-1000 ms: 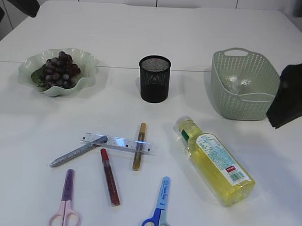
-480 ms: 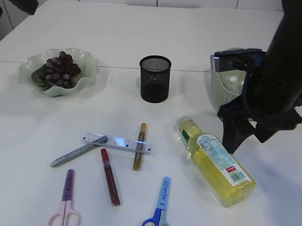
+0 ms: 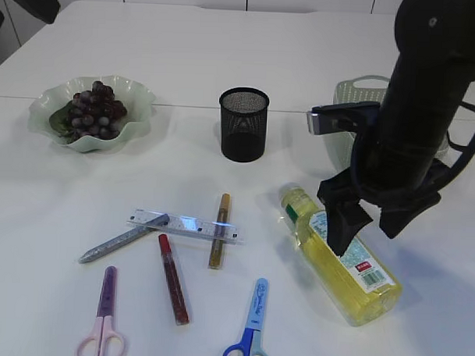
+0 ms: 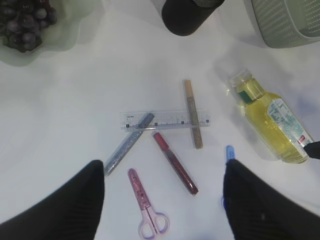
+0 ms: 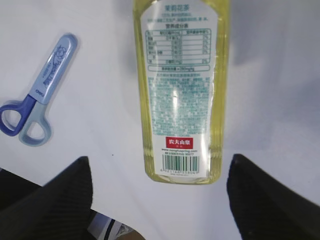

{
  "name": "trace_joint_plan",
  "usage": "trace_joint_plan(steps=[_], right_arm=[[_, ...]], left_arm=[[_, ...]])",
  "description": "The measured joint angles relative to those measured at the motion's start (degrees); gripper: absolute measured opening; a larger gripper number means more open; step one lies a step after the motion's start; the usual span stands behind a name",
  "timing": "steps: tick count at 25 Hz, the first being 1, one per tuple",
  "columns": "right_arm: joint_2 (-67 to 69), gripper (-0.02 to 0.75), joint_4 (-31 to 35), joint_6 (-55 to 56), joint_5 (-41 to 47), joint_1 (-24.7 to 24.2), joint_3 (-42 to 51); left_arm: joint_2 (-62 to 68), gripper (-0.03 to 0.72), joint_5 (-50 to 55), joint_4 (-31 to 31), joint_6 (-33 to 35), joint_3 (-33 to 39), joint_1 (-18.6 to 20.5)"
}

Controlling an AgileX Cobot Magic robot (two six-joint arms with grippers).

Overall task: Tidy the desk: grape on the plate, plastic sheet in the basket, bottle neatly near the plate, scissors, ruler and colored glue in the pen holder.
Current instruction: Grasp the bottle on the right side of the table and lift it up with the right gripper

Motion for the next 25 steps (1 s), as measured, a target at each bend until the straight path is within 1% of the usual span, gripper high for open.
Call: trace_joint_plan(steps=[9,14,25], right_arm=[[6.5,0.655,-0.1,-0.1,-0.3,0.8,0.0],[8.3,0.656,-1.4,0.1,-0.4,0.8,0.0],[12.8,0.656,-2.1,0.7,-0.6,0.8,0.0]], left_arm=[[0.0,0.541,0.0,0.5,0.0,0.0,0.0],[0.0,0.541,0.0,1.6,0.0,0.0,0.0],[0.0,0.541,0.0,2.0,0.0,0.0,0.0]])
